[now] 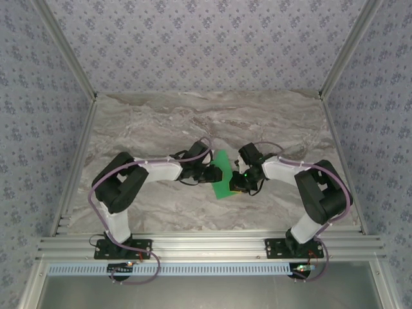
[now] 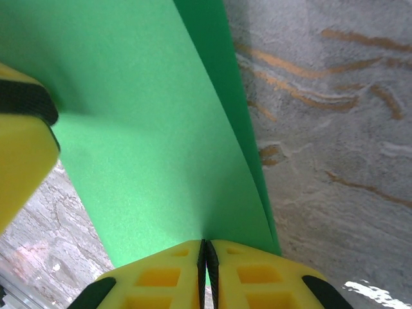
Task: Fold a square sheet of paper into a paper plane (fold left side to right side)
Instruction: Hold the square sheet of paper at the center of the table, then first fold the square sheet of paper in half at the center of the table.
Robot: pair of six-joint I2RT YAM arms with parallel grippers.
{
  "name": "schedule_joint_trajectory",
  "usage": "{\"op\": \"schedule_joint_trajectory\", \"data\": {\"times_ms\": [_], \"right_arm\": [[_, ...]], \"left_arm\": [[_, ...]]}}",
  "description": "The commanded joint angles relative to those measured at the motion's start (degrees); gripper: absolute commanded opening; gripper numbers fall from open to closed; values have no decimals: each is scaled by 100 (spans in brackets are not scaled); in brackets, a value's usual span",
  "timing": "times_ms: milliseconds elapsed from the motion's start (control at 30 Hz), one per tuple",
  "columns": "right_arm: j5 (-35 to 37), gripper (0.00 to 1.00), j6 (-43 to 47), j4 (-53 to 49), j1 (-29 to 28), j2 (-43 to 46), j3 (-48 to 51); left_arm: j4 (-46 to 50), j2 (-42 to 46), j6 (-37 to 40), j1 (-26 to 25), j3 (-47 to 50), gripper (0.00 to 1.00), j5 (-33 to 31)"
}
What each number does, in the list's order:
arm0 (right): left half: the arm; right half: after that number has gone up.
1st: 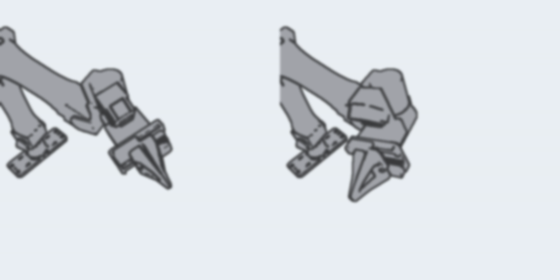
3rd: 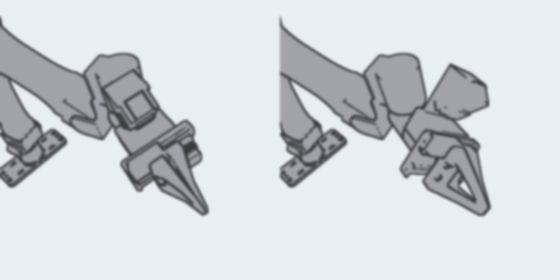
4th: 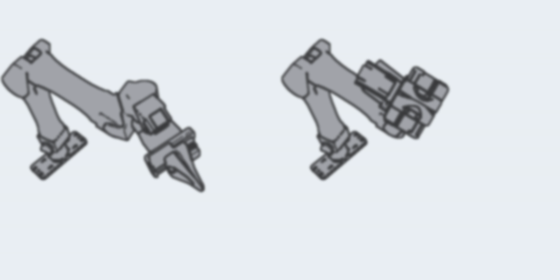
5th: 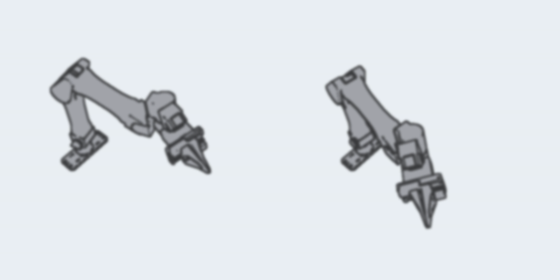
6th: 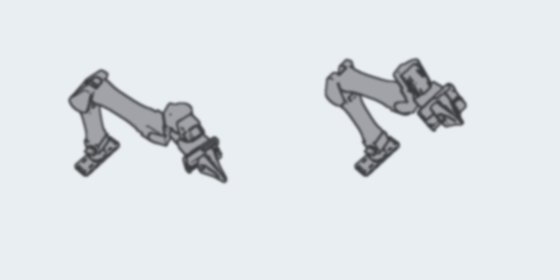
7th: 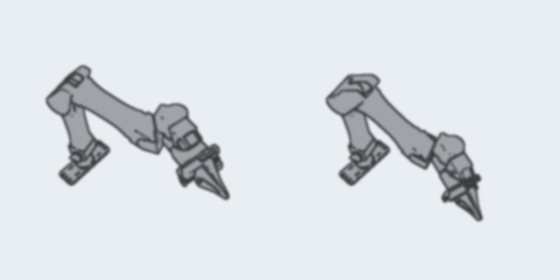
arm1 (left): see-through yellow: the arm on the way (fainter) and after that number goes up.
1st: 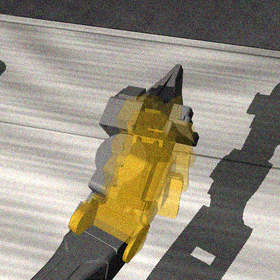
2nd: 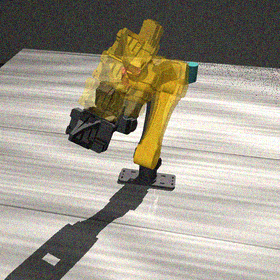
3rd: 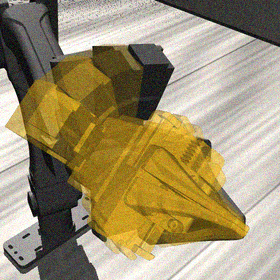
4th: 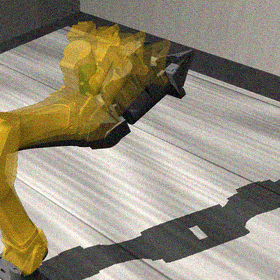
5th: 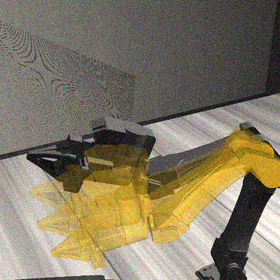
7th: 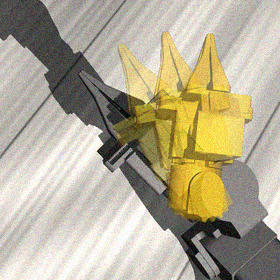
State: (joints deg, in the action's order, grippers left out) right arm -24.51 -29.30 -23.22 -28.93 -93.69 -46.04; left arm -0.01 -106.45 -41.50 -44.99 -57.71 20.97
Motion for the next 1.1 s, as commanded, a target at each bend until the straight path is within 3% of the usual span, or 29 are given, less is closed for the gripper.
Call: {"op": "schedule_joint_trajectory", "data": {"times_ms": [0, 500, 900, 1067], "right_arm": [[640, 15, 94, -401, -34, -277, 43], [765, 15, 188, -651, -29, -303, 104], [667, 15, 88, -493, -31, -288, 282], [619, 15, 48, -412, -43, -307, 274]], "left_arm": [[21, -180, 236, 83, -144, 29, -73], [183, -397, 705, 666, -335, 30, -567], [239, -877, 860, 1367, -964, 30, -559], [225, -538, 931, 1451, -875, 30, -410]]}}
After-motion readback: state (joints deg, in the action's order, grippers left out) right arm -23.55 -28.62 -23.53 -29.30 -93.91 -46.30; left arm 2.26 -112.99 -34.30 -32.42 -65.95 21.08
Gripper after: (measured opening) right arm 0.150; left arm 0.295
